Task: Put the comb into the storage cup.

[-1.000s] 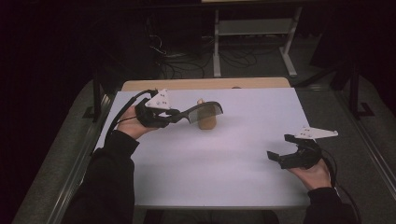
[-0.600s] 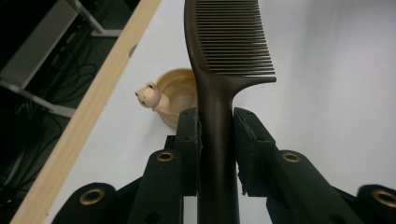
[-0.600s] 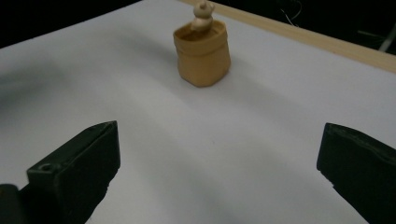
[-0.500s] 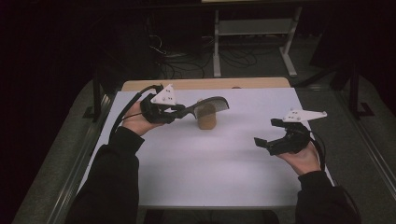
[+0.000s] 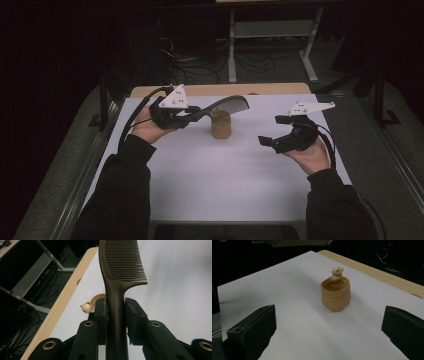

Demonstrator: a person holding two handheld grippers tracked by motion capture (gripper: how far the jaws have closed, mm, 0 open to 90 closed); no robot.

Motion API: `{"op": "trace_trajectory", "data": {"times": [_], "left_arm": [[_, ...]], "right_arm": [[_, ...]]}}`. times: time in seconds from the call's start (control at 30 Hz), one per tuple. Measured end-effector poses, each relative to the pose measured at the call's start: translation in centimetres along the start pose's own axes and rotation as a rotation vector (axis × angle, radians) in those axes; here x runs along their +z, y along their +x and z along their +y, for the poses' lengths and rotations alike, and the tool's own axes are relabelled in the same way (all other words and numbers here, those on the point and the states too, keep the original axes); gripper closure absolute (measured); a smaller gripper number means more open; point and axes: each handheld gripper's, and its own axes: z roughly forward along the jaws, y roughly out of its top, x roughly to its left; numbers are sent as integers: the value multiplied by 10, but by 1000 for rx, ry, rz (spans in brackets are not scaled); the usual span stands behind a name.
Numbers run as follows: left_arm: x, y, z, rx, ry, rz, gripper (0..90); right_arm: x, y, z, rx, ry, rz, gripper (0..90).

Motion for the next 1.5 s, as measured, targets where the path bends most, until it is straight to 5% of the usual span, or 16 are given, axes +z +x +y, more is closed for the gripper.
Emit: {"op": "trace_trajectory", "data": {"times": [0.77, 1.5], "left_arm": [[3, -11, -14, -63, -140, 31, 733], [14, -23, -11, -52, -173, 40, 733]], "right_arm": [[24, 11, 44, -11, -25, 97, 24], [43, 12, 58, 28, -33, 175, 83]]}}
